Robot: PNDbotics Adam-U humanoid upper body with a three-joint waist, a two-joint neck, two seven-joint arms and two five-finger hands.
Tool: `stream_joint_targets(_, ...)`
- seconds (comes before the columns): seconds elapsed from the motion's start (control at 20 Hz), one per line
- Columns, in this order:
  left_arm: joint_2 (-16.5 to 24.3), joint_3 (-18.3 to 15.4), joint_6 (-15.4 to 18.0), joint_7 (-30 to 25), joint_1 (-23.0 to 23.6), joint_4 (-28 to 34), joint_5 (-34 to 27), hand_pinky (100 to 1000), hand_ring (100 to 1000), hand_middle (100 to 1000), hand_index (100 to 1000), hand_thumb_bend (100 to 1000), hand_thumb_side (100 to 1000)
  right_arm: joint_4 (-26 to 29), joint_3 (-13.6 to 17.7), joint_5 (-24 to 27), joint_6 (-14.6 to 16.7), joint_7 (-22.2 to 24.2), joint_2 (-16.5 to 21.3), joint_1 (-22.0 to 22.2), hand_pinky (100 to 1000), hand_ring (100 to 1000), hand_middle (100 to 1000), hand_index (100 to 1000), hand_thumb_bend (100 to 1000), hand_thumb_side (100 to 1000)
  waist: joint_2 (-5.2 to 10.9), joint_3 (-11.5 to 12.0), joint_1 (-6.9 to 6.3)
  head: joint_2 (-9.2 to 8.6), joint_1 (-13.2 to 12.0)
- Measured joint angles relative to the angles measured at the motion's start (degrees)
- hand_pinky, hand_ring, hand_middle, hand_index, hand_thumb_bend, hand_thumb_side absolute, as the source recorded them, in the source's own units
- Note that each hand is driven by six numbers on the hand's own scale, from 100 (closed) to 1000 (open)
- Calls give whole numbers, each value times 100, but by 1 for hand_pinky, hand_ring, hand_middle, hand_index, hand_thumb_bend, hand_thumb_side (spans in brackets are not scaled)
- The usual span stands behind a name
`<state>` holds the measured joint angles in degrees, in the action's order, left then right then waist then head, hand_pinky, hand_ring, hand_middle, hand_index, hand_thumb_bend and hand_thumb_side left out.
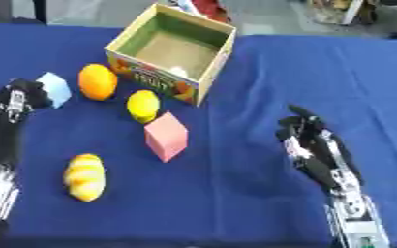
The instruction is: Pick up objects on the table and place them in the box.
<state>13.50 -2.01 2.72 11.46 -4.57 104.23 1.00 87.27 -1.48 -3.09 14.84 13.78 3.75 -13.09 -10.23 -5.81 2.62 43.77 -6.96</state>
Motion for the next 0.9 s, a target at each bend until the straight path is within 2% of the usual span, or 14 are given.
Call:
stream_joint_targets(0.45,0,-1,0,0,-3,0,0,698,562,529,654,100,731,0,0,0,1,1,0,-1,643,642,665,898,100,419,0,0,0,0,4)
stream_joint_targets(0.65,25,-24,-12,-11,-41,7,32,703,567,535,662,100,685,0,0,0,0,1,0,-1,643,642,665,898,100,419,0,-13,0,-2,5)
stream_joint_targets(0.7,81,-36,-26,-28,-76,15,62,709,575,543,674,100,804,0,0,0,0,1,0,-1,643,641,665,898,100,428,0,-17,0,-2,5)
stream_joint_targets(0.75,177,-46,-47,-52,-121,31,108,712,578,547,681,100,617,0,0,0,0,1,0,0,643,641,665,898,100,422,0,-19,0,-2,6)
stream_joint_targets(0.85,482,-78,-109,-147,-256,41,238,725,598,571,715,100,510,0,2,0,0,0,4,2,643,641,665,898,100,420,8,-23,-2,-1,12)
stream_joint_targets(0.9,696,-89,-139,-239,-345,41,335,727,600,574,719,100,501,0,3,0,-1,0,6,5,643,641,665,898,100,420,29,-24,-2,-1,24)
